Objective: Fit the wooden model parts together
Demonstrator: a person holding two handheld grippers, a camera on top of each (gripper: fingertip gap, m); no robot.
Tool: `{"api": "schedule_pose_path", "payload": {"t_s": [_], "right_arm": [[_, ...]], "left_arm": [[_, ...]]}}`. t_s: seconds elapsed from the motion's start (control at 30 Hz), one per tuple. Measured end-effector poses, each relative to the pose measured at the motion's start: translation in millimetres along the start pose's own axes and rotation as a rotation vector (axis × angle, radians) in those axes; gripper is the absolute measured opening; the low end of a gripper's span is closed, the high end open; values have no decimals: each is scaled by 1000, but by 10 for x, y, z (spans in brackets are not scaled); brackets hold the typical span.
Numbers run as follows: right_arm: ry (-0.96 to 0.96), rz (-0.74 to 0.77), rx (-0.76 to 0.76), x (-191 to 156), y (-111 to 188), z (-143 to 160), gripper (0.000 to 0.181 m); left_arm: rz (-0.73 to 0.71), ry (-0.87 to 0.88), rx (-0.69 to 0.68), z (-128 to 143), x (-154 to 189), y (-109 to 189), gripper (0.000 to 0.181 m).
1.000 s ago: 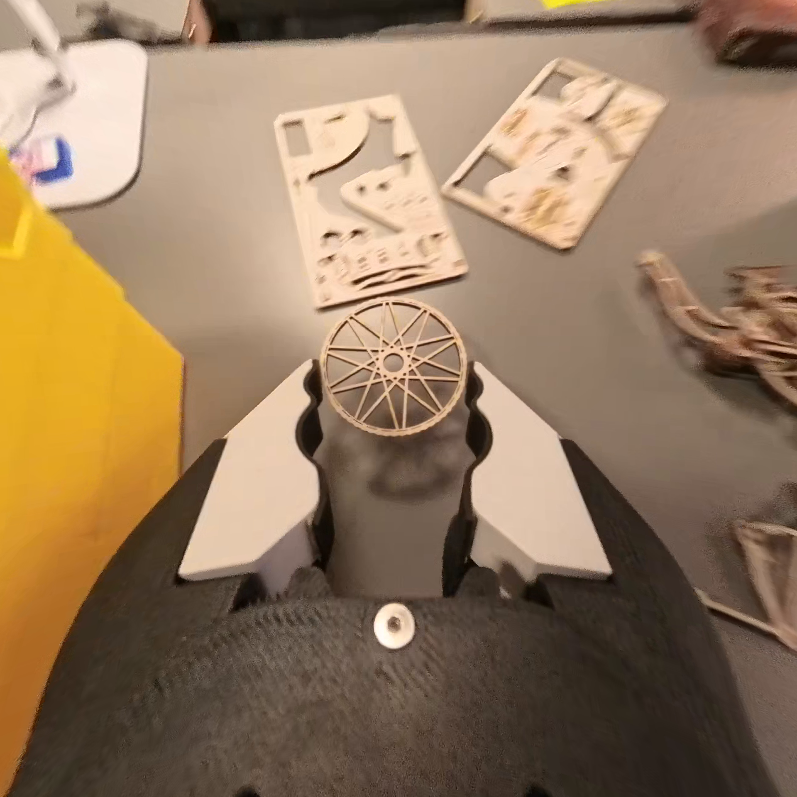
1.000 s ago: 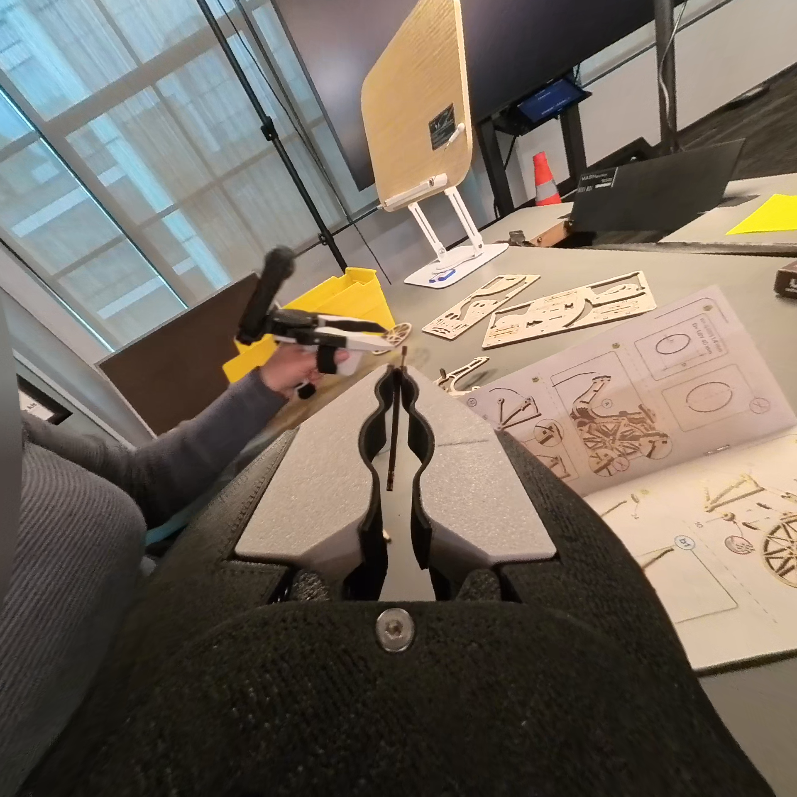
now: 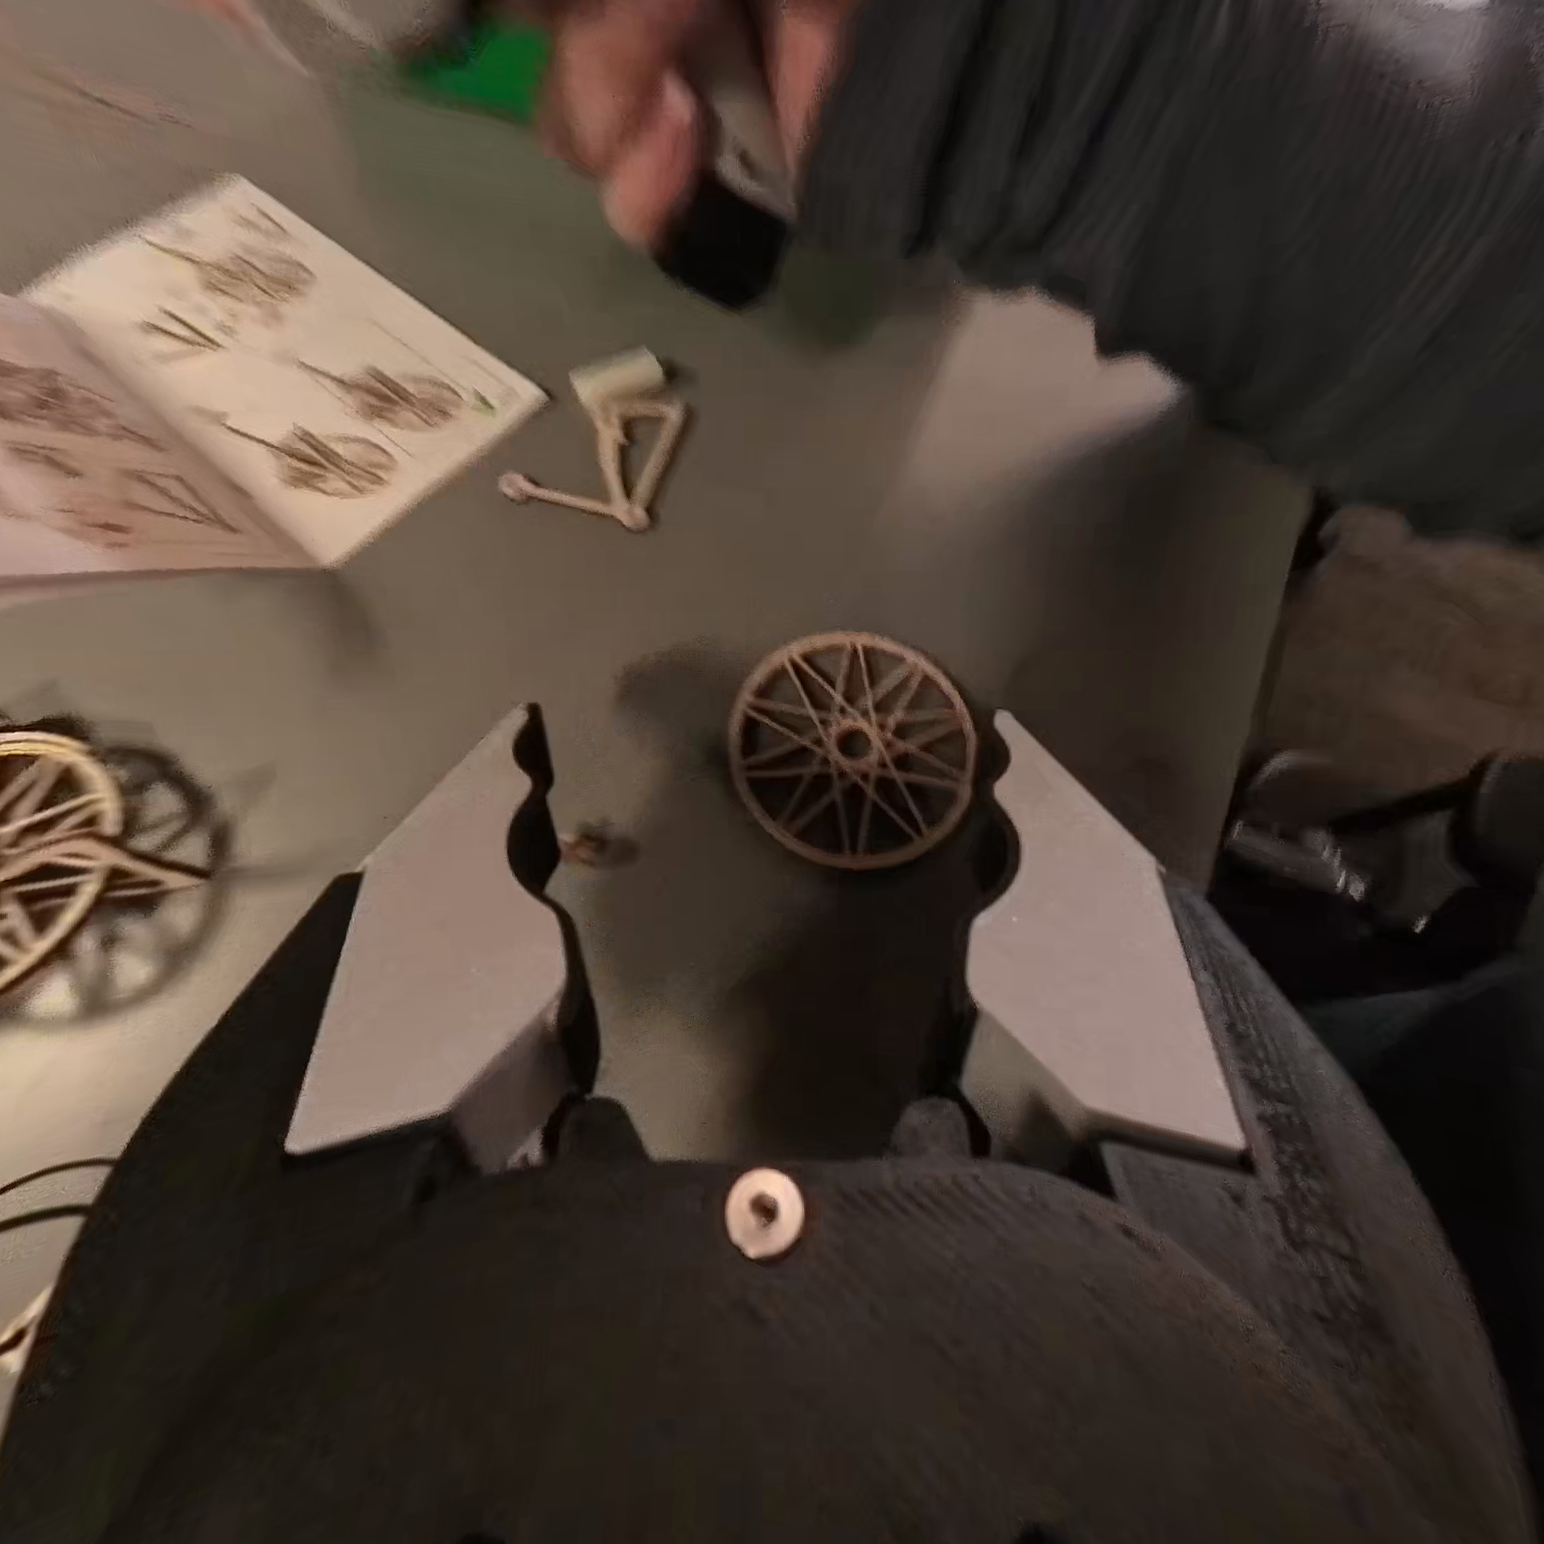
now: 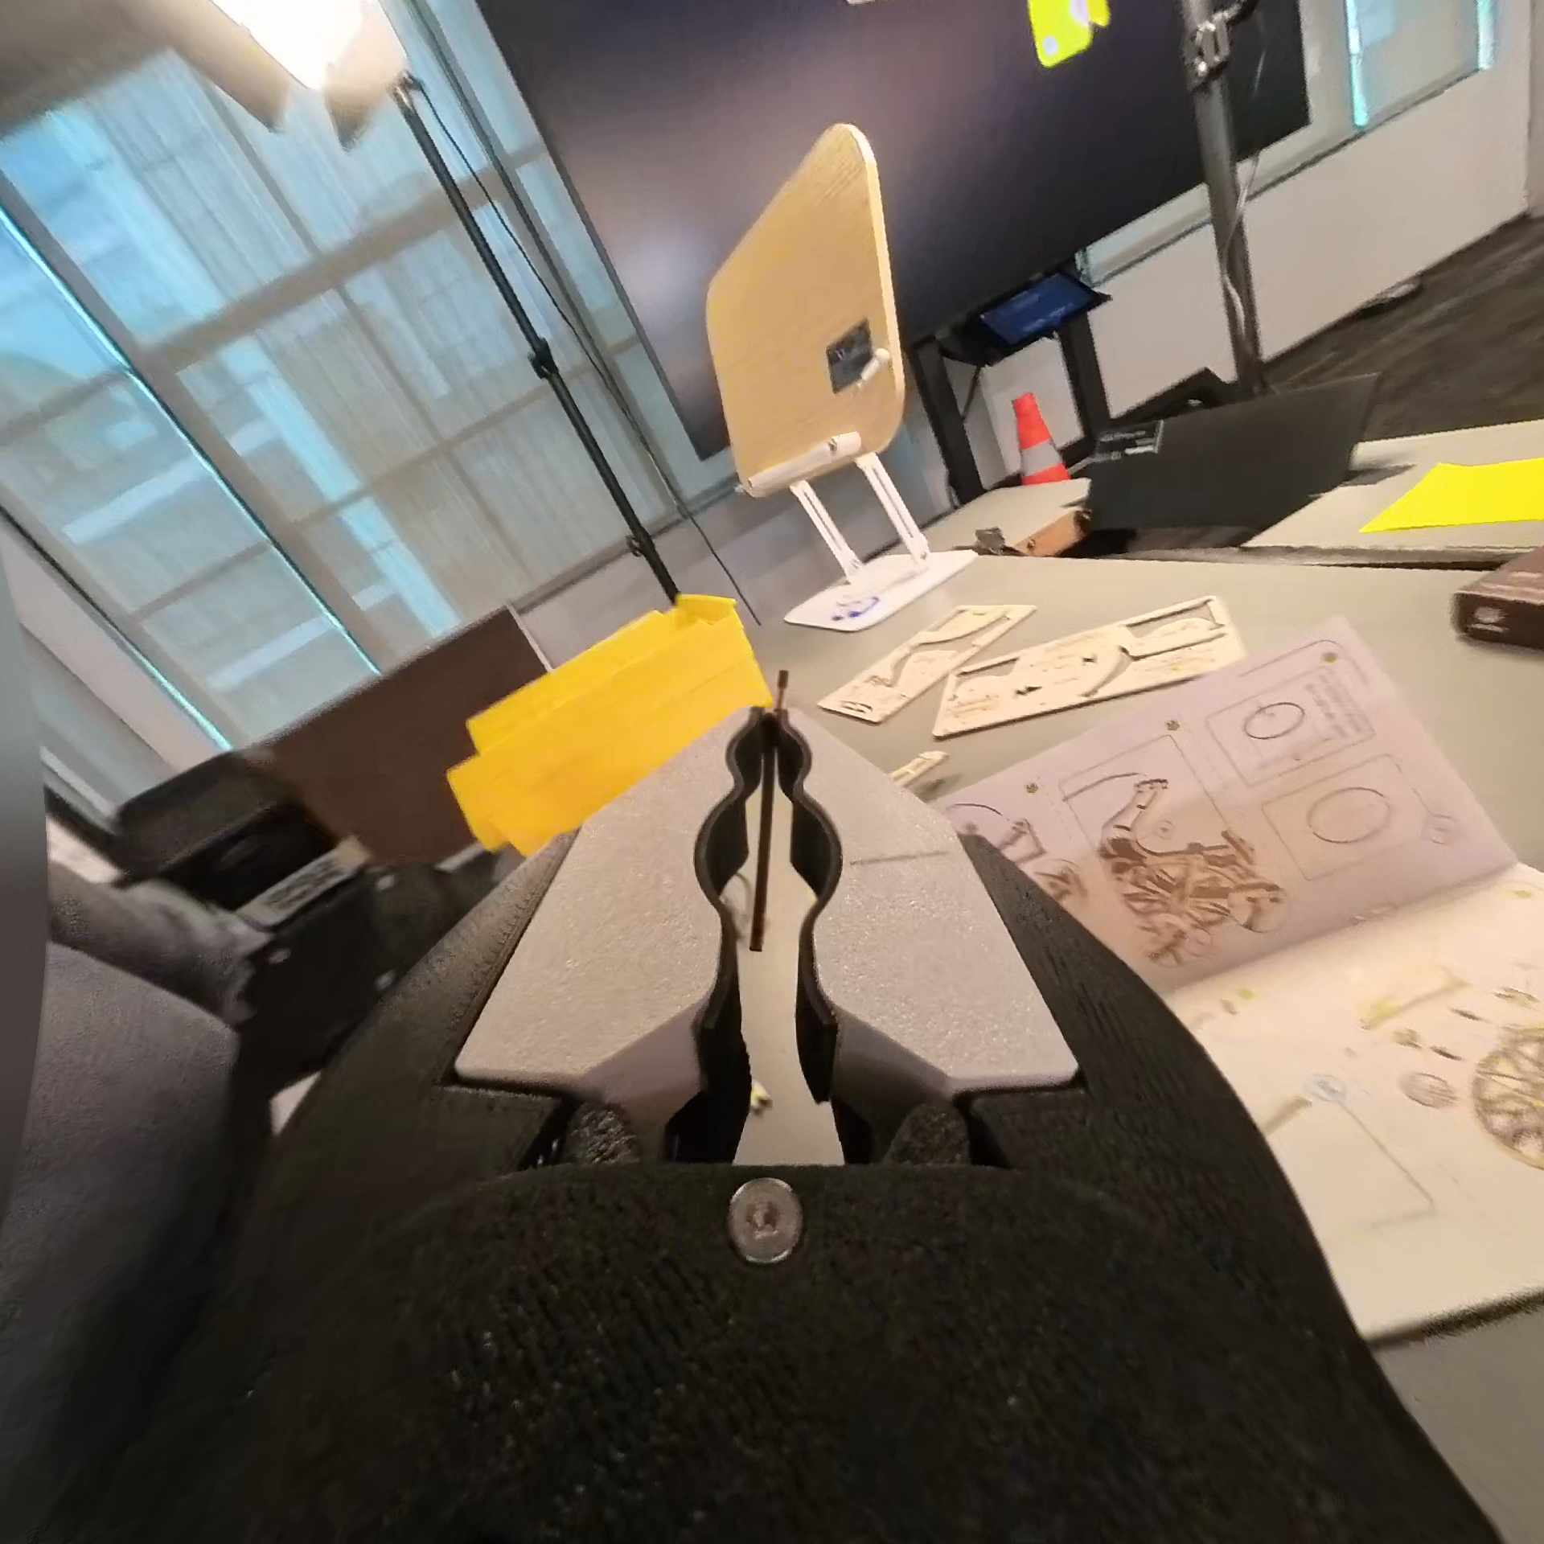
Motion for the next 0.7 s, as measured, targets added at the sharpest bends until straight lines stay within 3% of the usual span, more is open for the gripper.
{"api": "schedule_pose_path", "payload": {"t_s": [0.17,0.3,0.4,0.57,0.7], "right_arm": [[-184,-179,29,-131,-36,22,0],[-200,-236,19,-184,-72,75,0],[-202,-262,30,-213,-68,69,0],[-195,-269,26,-220,-69,71,0],[-165,-262,5,-215,-78,95,0]], "left_arm": [[-41,163,441,-468,-541,521,78],[205,357,866,-762,-820,947,66],[239,447,873,-696,-988,926,49],[390,474,871,-649,-938,820,16],[466,458,857,-670,-867,735,15]]}}
Point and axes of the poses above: each gripper's, where its closed fingertips meet, y back along the fingers, z out of its underside, x = y × z across the jaws, the point moved 5 cm from there along y, back along the fingers, and after that the axes turned 12 degrees about z, right-handed, at the moved point
